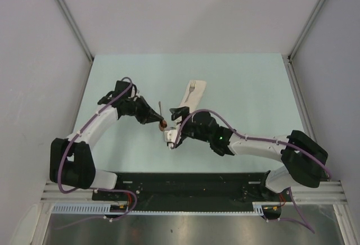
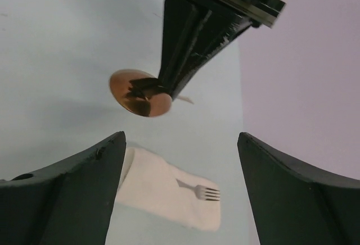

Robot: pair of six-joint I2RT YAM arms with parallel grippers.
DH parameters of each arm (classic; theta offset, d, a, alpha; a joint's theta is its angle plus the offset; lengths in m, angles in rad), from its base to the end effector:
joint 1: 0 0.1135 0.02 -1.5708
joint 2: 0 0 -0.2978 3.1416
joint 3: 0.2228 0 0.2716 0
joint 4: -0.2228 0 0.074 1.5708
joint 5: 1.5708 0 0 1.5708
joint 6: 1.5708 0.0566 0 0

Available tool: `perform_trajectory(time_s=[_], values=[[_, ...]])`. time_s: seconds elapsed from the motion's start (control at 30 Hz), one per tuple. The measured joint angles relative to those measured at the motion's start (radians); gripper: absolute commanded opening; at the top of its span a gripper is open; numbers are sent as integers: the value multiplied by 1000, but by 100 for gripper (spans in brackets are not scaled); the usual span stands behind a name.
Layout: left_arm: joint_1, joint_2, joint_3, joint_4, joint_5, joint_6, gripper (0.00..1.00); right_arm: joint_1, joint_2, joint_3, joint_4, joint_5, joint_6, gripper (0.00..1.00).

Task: Fold the napkin into a case and place the utensils inside
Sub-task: Pass from the left arm to the right

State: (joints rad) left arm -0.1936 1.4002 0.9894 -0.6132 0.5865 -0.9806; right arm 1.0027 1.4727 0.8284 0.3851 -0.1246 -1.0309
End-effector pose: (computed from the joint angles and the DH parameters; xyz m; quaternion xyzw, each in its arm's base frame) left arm 0.2876 -0.0883 0.2527 -0.2813 0.8812 -0.3749 0.0610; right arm 0.1902 0.3110 0.2654 -0.6927 0.3839 0.0408 0.6092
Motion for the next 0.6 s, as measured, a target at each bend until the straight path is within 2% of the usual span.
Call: perform_trajectory(time_s=[0.27, 0.53, 0.6], values=[[-8, -65, -16, -30, 47, -24, 0, 114, -3, -47, 92, 68, -184, 62], [-24, -63, -11, -84, 68, -24, 0, 130, -3, -27, 76, 64, -272, 50], [-26, -62, -8, -90, 72, -24, 0, 130, -3, -18, 61, 58, -284, 43]])
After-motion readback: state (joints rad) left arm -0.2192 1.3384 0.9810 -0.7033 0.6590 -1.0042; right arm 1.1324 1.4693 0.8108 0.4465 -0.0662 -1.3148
